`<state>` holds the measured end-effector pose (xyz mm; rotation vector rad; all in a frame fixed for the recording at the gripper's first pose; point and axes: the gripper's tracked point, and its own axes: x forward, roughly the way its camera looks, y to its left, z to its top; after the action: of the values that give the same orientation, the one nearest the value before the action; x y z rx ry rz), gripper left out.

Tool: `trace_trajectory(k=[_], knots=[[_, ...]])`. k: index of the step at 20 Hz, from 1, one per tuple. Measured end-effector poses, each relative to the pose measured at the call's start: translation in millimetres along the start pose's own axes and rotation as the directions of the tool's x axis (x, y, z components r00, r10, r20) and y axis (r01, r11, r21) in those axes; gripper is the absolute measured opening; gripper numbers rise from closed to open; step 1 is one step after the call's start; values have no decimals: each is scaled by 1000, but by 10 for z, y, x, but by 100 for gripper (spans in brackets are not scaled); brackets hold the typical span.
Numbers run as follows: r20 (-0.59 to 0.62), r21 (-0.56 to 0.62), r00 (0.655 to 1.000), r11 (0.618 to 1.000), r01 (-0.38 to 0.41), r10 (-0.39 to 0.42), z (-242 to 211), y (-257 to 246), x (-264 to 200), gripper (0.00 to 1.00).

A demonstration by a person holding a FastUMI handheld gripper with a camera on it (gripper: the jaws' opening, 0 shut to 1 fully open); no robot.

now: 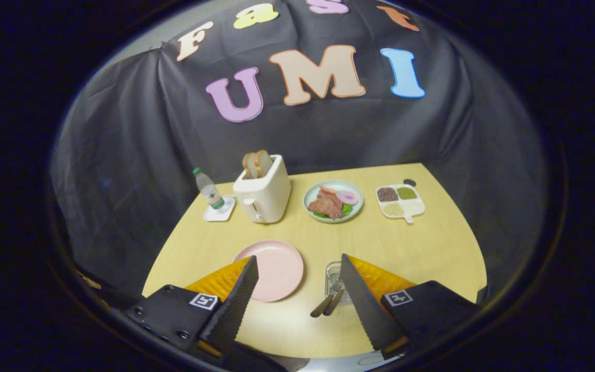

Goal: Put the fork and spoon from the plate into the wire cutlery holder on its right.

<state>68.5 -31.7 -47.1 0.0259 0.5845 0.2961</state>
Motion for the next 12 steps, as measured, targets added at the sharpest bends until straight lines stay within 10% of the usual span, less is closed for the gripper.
trace_trajectory(k=[12], knots=[[347, -22, 937, 999, 37, -28, 596, 395, -449, 100]])
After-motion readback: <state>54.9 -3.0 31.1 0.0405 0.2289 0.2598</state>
